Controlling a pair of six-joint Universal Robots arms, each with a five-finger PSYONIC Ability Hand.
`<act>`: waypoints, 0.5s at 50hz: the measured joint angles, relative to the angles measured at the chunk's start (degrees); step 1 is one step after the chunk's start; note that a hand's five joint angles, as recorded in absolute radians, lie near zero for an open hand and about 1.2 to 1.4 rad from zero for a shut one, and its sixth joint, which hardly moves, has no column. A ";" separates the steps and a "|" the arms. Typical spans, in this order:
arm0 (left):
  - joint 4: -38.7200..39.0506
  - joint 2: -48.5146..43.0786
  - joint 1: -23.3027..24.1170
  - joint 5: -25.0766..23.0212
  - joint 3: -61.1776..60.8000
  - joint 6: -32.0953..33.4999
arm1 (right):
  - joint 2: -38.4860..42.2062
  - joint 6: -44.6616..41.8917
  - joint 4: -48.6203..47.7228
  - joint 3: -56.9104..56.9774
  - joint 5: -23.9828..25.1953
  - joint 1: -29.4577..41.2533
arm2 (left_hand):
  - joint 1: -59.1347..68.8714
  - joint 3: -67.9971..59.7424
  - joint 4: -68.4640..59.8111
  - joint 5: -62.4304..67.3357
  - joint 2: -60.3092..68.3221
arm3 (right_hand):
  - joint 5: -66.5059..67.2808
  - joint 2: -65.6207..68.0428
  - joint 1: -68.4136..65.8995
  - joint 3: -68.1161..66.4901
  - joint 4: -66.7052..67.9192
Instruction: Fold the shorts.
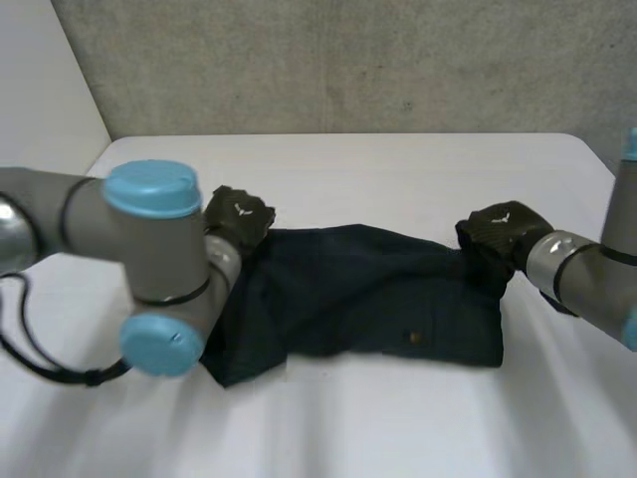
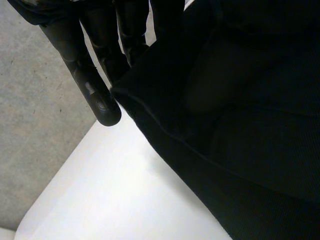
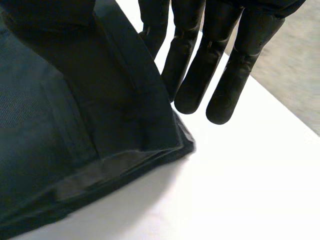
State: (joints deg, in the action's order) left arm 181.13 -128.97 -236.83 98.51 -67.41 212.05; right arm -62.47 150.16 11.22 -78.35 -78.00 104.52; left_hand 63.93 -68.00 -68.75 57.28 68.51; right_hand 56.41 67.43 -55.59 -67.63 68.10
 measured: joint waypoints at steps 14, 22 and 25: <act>2.07 -16.12 -2.60 0.95 21.54 0.17 | 12.17 1.60 -6.15 10.61 -5.51 0.31 | 0.00 -0.02 -0.19 0.00 0.00 | 0.00 0.00 0.00 0.00 0.00; 9.15 -19.19 -3.08 0.43 23.86 1.53 | 14.51 2.79 -17.56 11.00 -4.93 1.05 | -15.91 17.04 17.76 -16.38 -17.62 | 0.12 0.00 -0.01 0.00 0.00; 11.51 -19.29 -3.34 -0.29 23.66 1.82 | 15.55 2.64 -22.29 10.81 -4.28 1.18 | -28.47 30.70 31.91 -30.39 -31.90 | 0.23 0.00 -0.27 0.00 0.01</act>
State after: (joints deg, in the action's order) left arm 192.64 -148.26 -240.17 98.22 -43.75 213.86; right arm -46.92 152.79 -11.07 -67.54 -82.28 105.71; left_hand 35.46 -37.30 -36.84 26.89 36.61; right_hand 56.64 67.44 -55.86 -67.63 68.11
